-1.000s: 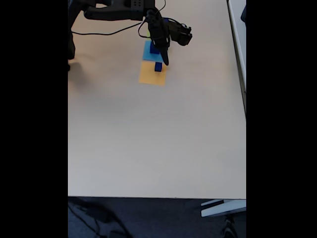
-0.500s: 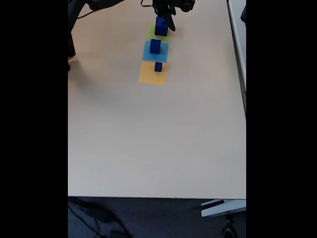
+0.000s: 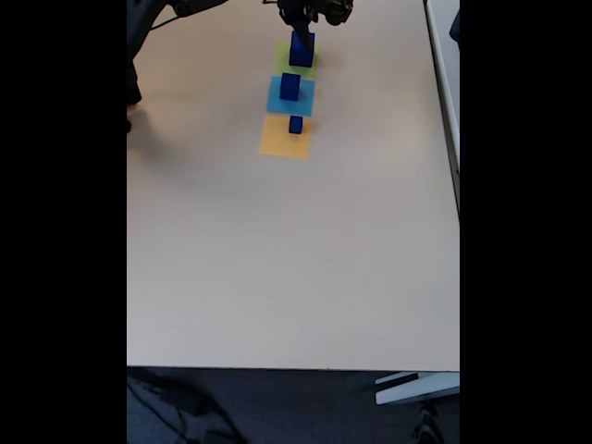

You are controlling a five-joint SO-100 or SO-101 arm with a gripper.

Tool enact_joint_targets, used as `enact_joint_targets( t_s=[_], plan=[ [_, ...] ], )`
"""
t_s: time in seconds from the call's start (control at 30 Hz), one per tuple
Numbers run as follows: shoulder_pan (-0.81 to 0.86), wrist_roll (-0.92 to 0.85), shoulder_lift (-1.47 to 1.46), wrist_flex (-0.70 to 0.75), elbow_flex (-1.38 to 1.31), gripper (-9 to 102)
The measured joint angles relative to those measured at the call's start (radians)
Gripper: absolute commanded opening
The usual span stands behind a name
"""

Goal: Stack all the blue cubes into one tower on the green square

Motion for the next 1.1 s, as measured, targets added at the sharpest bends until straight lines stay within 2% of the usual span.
enact_joint_targets(
  t_s=[0.23,1.1],
  plan=[
    [-0.008,0.002,-0.020,0.041,-0.003,28],
    [-0.017,0.002,-0.037,0.041,-0.006,28]
  ],
)
